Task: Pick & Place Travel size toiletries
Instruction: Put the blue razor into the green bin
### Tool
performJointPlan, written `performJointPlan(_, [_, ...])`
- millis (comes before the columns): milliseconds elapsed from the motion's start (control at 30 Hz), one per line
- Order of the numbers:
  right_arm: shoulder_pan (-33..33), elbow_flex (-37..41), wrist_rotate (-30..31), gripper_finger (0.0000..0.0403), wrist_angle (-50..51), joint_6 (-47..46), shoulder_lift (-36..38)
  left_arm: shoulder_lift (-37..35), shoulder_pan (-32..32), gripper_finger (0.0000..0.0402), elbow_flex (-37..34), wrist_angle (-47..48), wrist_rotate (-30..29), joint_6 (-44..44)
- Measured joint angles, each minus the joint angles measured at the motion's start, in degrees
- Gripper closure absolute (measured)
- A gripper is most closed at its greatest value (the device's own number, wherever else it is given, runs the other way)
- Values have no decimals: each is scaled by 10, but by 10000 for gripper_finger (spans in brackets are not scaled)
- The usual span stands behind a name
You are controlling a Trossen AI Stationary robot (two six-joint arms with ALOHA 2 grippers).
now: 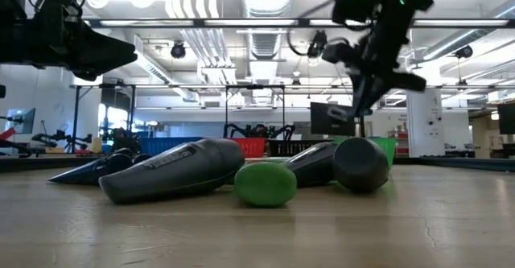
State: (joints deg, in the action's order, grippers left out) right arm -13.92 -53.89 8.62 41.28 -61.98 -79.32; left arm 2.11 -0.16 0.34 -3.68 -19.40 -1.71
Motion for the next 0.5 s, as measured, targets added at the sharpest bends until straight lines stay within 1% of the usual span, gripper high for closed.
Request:
performJointPlan(67, [-26,50,-29,372,-53,-23,14,0,0,190,0,0,0,0])
performJointPlan(167, [-53,96,-26,371,-114,-48,23,0,0,190,0,0,0,0])
performJointPlan(233, [-65,106,-23,369,-130,-57,24,0,0,190,0,0,0,0])
performJointPlan(333, [-68,109,-1,356,-132,-53,22,0,0,190,0,-1,0,0])
performJointPlan(500, [-69,104,5,303,-134,-26,23,0,0,190,0,-1,0,0])
